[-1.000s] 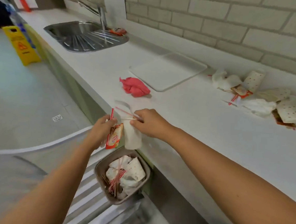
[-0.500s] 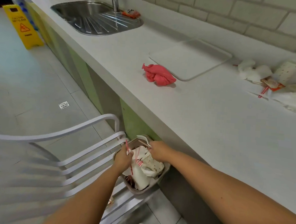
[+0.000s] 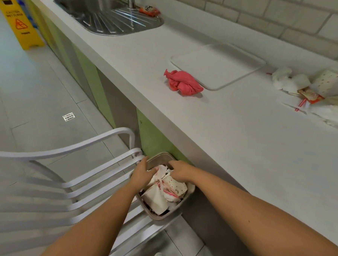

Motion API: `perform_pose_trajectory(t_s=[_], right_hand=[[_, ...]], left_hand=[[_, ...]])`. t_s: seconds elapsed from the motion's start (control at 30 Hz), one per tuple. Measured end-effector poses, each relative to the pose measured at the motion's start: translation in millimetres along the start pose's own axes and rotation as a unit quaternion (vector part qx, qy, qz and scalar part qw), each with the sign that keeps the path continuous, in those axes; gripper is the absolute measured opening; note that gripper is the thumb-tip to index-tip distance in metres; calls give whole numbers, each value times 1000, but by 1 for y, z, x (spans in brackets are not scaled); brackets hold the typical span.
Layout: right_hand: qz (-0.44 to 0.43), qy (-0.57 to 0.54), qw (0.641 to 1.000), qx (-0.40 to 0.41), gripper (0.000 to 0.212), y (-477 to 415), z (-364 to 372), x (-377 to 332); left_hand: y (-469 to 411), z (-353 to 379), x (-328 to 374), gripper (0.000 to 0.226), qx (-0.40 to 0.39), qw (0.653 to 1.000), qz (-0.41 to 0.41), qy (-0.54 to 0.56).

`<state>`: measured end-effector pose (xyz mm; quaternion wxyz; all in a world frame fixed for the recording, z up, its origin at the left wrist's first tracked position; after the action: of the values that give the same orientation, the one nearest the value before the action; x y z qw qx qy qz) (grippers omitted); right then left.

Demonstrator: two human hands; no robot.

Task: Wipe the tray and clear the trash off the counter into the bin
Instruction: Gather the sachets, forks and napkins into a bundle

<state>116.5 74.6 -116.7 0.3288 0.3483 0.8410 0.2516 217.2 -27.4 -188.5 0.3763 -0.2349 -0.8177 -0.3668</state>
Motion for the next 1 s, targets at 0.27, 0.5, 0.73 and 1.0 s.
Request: perform_pose_trajectory(t_s=[0.27, 0.5, 0.73, 1.0], right_hand=[[-34, -52, 998, -14, 33, 27, -36, -10], [-56, -56, 993, 93, 24, 69, -94, 1], [-1, -95, 969, 229, 23, 103, -135, 63], [70, -82, 950, 293, 23, 124, -171, 154]], left_hand=[[2, -11, 78, 8, 115, 979, 162, 45], [19, -3, 166, 11, 125, 942, 299, 87], [22, 47, 235, 8, 30, 927, 367, 75], [14, 128, 294, 14, -36, 912, 407, -20]])
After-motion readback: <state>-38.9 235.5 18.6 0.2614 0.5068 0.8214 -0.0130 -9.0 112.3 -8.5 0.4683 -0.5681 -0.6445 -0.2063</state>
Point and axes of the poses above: each hand's wrist, its own y-axis away from the middle knuckle, its own z-axis out of the palm, x = y × z, the point moved 1 cm from there along -y, towards the middle knuckle
